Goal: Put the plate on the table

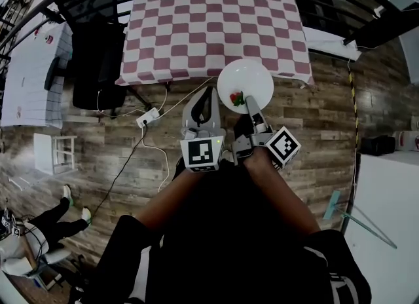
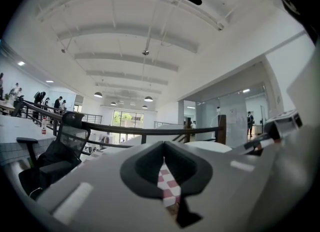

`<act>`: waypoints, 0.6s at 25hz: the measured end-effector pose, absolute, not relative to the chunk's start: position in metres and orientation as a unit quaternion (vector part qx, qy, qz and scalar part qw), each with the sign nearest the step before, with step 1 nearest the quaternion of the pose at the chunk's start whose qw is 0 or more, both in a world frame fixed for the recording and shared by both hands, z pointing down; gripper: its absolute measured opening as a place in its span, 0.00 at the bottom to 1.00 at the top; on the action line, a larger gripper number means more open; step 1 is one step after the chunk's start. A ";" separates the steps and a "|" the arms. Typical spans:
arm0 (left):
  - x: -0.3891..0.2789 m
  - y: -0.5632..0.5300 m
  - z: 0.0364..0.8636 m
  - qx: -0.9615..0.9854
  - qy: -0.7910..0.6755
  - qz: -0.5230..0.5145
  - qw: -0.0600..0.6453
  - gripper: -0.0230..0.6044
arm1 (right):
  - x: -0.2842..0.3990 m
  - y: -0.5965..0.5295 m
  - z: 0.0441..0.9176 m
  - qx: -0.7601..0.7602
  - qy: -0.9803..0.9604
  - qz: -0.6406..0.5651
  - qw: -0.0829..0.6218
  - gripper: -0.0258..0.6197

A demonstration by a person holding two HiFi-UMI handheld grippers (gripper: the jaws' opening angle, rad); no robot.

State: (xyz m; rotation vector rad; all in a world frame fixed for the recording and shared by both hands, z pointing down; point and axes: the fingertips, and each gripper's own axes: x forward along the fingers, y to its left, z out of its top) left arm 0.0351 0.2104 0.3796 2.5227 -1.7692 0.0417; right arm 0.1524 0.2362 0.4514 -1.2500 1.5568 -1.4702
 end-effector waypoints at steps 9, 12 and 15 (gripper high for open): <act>0.033 0.159 0.384 0.823 -0.567 0.020 0.028 0.05 | 0.140 0.184 0.460 -0.475 0.587 -0.573 0.319 0.07; 0.023 0.137 0.384 0.820 -0.571 0.022 0.031 0.05 | 0.133 0.161 0.465 -0.477 0.584 -0.576 0.316 0.06; 0.014 0.118 0.384 0.816 -0.577 0.020 0.043 0.05 | 0.126 0.139 0.465 -0.473 0.586 -0.577 0.315 0.06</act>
